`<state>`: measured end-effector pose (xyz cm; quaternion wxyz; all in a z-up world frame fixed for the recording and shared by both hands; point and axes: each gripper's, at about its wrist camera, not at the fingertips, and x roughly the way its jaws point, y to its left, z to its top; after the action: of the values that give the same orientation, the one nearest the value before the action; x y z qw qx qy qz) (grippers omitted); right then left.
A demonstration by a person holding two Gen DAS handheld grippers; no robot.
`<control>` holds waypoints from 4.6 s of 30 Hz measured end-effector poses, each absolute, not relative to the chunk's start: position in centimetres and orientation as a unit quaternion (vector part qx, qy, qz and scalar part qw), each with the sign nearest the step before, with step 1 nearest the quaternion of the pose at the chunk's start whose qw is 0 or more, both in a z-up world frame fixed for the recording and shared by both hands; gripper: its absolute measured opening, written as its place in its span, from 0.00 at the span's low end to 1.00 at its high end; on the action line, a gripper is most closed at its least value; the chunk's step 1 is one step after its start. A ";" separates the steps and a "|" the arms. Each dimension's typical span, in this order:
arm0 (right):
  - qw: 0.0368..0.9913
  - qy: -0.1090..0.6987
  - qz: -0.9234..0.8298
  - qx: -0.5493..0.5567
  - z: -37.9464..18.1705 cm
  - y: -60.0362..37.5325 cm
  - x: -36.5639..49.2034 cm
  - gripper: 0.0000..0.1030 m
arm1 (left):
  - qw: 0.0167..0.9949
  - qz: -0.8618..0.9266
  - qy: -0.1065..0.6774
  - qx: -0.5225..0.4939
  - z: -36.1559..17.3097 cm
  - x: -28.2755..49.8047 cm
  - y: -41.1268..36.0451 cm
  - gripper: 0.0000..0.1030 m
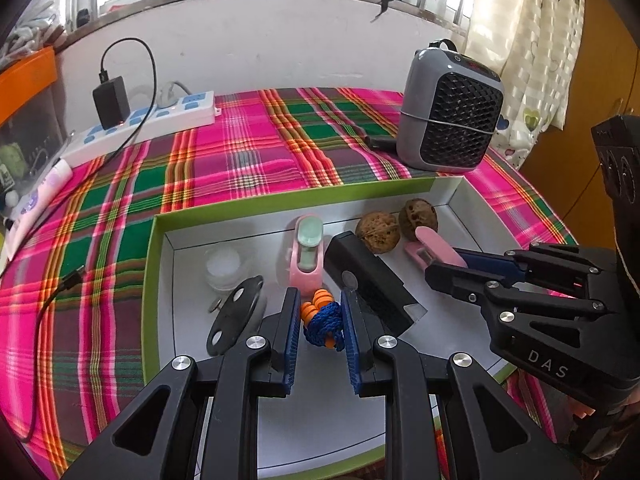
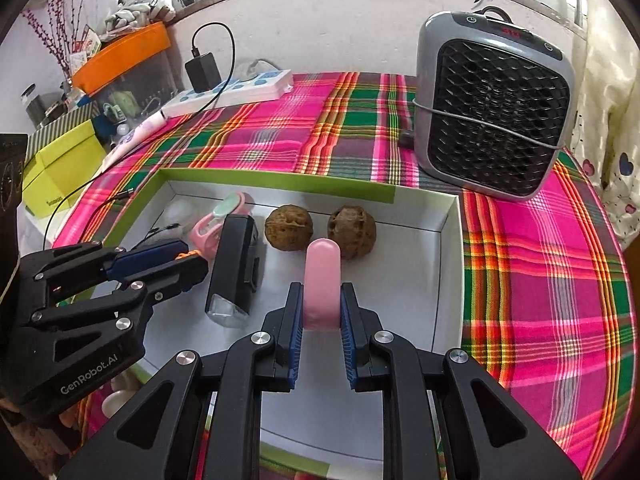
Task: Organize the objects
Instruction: 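Lower the beaded toy and pink block into the box and open both grippers, then withdraw both grippers from the box toward the white dome and green-white toy, then close the right gripper on the green-and-white plunger toy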
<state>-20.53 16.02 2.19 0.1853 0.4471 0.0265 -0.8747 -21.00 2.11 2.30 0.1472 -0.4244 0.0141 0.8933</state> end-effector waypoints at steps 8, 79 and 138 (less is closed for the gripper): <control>0.184 0.029 -0.875 0.446 1.9 15.8 -20.8 0.18 | 0.146 0.891 0.013 -0.430 2.0 -21.3 2.0 0.19; 0.167 0.015 -0.895 0.414 4.0 16.0 -15.8 0.31 | 0.142 0.906 -0.021 -0.398 5.1 -16.0 -0.3 0.35; 0.300 0.053 -0.849 0.432 1.4 10.3 -9.3 0.33 | 0.114 0.897 -0.096 -0.416 2.4 -10.3 -5.7 0.35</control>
<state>-9.28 10.26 1.41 0.2997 0.4316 0.0526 -0.8492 -10.29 -5.68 2.43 0.1138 -0.4158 -0.0960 0.8972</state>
